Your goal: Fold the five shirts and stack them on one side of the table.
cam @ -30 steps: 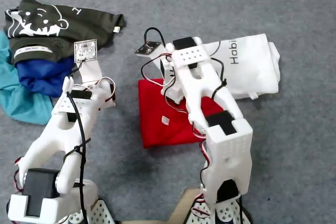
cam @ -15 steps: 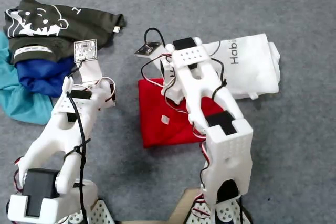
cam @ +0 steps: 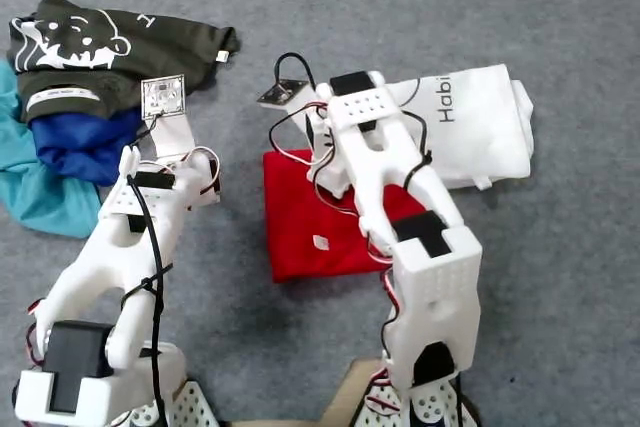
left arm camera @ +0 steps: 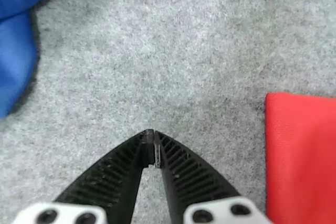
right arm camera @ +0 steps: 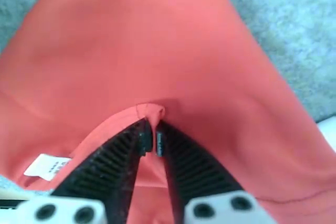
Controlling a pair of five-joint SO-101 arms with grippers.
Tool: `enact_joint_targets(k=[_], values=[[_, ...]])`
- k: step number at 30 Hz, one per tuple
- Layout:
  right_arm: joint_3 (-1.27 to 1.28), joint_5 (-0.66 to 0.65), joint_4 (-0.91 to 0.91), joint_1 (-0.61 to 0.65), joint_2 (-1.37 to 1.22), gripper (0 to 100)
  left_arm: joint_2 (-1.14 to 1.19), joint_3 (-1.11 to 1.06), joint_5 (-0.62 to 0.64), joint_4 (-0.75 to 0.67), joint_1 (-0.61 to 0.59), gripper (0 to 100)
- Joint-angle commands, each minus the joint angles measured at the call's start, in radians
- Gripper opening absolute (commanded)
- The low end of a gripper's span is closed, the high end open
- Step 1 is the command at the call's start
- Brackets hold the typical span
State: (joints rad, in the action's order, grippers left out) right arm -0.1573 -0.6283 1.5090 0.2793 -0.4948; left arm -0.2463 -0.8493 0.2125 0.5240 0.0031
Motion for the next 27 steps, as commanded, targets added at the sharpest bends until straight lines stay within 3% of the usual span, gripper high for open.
enact_joint_targets(k=[1,12,23,27], values=[[-0.01,-0.002,0.02,-0.049,0.013,1.5,-0.006,0.045,-0.009,-0.011,-0.002,3],[-0.036,-0.043,0.256,-0.074,0.17,1.5,-0.008,0.039,-0.009,-0.011,-0.002,3],[0.407,-0.241,0.164,-0.353,0.544,2.3,-0.008,0.042,-0.009,-0.011,-0.002,3],[0.621,-0.249,0.044,-0.376,0.682,15.8,-0.008,0.042,-0.081,-0.006,0.002,3]])
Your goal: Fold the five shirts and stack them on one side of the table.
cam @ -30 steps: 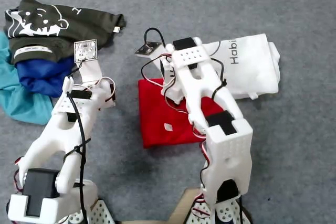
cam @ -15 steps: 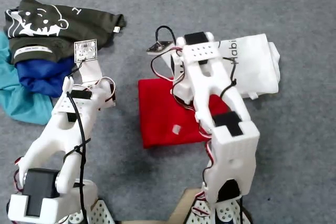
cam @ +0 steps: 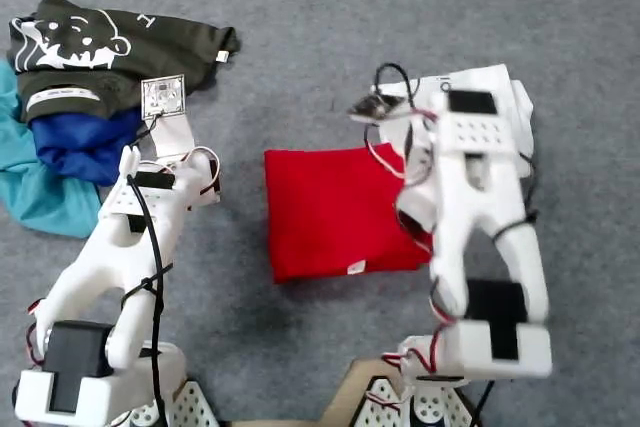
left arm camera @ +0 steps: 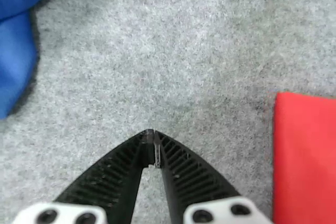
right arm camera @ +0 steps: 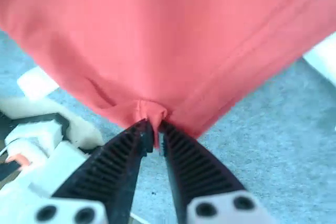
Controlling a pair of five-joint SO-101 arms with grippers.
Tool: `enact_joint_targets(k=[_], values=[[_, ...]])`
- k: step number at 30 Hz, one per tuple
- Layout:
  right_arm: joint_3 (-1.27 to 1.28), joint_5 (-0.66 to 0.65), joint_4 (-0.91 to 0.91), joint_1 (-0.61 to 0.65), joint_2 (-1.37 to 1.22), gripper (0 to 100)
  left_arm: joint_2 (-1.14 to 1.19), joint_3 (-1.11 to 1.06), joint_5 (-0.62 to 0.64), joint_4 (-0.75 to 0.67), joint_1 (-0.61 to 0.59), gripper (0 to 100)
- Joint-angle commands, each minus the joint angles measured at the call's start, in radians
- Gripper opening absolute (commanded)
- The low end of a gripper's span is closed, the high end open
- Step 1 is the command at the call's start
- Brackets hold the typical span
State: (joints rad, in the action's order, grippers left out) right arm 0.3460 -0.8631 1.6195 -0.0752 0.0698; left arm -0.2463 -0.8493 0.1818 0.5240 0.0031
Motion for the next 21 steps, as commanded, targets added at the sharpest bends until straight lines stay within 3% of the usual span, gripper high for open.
enact_joint_targets(k=[1,3,6,11,13,17,21], values=[[0.159,-0.025,-0.078,-0.021,0.154,19.8,-0.008,0.044,-0.061,0.005,-0.001,3],[0.232,-0.066,-0.078,-0.025,0.237,25.9,-0.008,0.047,-0.063,0.015,-0.002,3],[0.285,-0.089,-0.064,-0.08,0.381,26.4,-0.008,0.071,-0.063,0.021,0.008,3],[0.274,-0.077,-0.046,-0.153,0.596,10.9,0.002,0.228,-0.061,0.155,0.094,3],[0.24,0.0,-0.032,-0.11,0.631,1.2,0.002,0.294,-0.061,0.195,0.145,3],[0.243,0.21,-0.087,0.046,0.601,5.3,0.035,0.377,-0.031,0.146,0.22,3],[0.374,0.374,-0.282,0.16,0.486,5.3,0.196,0.418,0.051,0.061,0.269,3]])
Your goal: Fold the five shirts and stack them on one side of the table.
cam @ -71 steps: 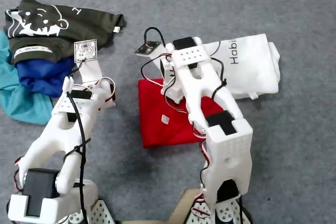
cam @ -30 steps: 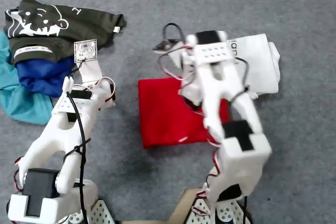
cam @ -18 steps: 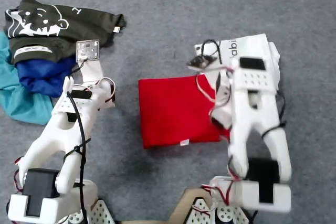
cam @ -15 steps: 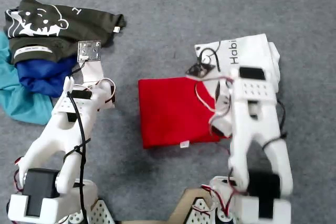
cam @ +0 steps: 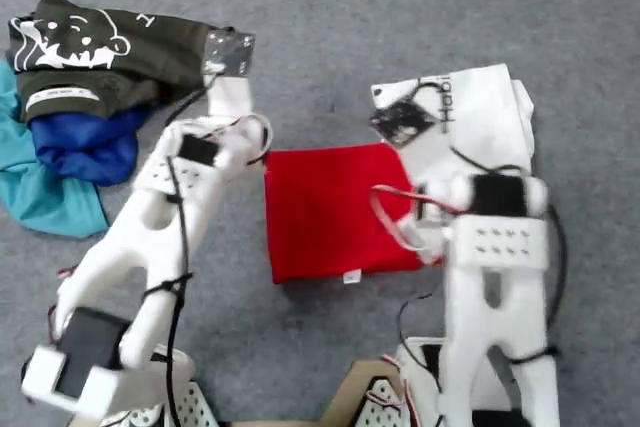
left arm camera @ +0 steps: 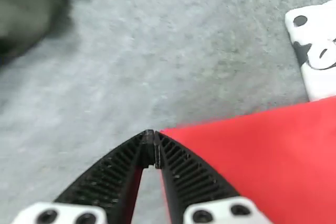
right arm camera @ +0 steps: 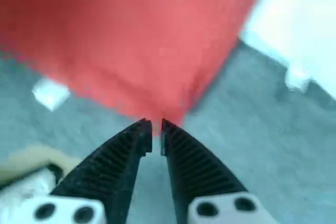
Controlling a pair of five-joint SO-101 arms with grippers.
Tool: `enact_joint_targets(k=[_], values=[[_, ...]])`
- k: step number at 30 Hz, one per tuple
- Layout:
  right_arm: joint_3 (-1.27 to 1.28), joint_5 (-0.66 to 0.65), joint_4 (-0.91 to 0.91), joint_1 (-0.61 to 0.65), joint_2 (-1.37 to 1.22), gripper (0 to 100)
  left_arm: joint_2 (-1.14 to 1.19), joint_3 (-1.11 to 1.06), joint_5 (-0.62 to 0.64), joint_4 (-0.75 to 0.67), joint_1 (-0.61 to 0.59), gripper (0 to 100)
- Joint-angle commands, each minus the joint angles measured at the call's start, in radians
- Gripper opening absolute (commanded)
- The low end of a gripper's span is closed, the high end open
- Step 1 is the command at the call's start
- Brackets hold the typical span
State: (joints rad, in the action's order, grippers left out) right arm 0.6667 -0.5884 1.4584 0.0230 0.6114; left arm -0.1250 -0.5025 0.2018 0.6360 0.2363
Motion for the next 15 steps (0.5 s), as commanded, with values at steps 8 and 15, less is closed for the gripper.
enact_joint_targets(k=[8,15], values=[[0.223,0.114,-0.327,-0.12,-0.211,5.3,0.46,0.277,-0.008,-0.092,0.047,3],[0.228,0.031,-0.327,-0.109,-0.127,5.3,0.511,0.381,-0.052,0.023,0.059,3]])
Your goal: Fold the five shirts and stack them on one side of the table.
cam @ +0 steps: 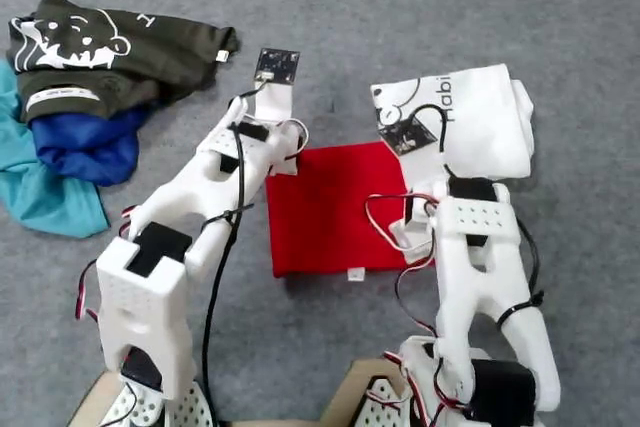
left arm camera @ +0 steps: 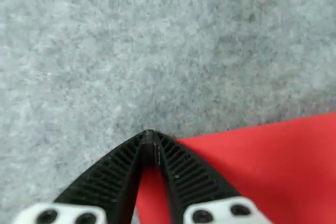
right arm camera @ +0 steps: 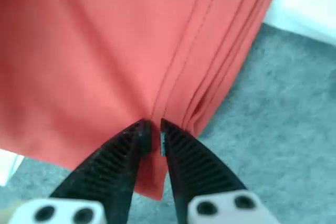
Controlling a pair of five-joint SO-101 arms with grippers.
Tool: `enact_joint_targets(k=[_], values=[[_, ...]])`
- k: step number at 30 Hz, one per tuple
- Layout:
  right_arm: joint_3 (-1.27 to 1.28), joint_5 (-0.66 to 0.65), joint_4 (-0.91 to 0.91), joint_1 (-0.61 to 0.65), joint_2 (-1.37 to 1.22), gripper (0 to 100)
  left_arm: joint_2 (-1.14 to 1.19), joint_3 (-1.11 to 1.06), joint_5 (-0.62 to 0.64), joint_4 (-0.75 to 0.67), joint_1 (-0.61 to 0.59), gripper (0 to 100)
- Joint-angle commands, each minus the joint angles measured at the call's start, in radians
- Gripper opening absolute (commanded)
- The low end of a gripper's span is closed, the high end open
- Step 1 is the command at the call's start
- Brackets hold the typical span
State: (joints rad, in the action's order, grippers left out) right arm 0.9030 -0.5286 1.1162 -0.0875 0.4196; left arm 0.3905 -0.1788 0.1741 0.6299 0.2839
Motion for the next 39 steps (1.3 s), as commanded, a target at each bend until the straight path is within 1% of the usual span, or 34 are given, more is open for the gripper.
enact_joint_targets(k=[1,5,8,13,15,18,19,21,24,26,28,31,34,39], values=[[-0.01,-0.046,0.035,0.002,0.096,5.3,-0.011,0.058,-0.031,0.031,0.012,3],[-0.01,-0.137,0.164,-0.02,0.275,5.4,-0.1,0.031,-0.057,0.061,0.012,3],[-0.002,-0.19,0.23,-0.068,0.43,5.4,-0.207,0.004,-0.095,0.104,0.012,3],[0.045,-0.193,0.287,-0.181,0.636,5.8,-0.427,-0.091,-0.13,0.176,0.002,3],[0.068,-0.137,0.333,-0.186,0.67,10.1,-0.522,-0.159,-0.158,0.195,-0.002,3],[0.081,0.044,0.351,-0.115,0.656,23.1,-0.671,-0.334,-0.172,0.192,-0.013,3],[0.074,0.112,0.336,-0.094,0.642,26.6,-0.723,-0.406,-0.183,0.178,-0.024,3],[0.071,0.244,0.295,-0.051,0.599,30.6,-0.81,-0.553,-0.183,0.11,-0.048,3],[0.073,0.382,0.207,0.054,0.486,34.6,-0.902,-0.728,-0.176,0.018,-0.113,5],[0.068,0.474,0.149,0.112,0.383,37.2,-0.936,-0.792,-0.173,0.0,-0.154,9],[0.068,0.562,0.072,0.143,0.266,40.0,-0.954,-0.826,-0.173,0.0,-0.205,11],[0.068,0.634,-0.025,0.149,0.088,41.8,-0.959,-0.852,-0.175,0.0,-0.262,11],[0.067,0.678,-0.114,0.15,-0.058,41.7,-0.959,-0.878,-0.181,0.0,-0.283,11],[0.062,0.687,-0.264,0.147,-0.254,41.6,-0.959,-0.912,-0.18,-0.006,-0.275,11]])
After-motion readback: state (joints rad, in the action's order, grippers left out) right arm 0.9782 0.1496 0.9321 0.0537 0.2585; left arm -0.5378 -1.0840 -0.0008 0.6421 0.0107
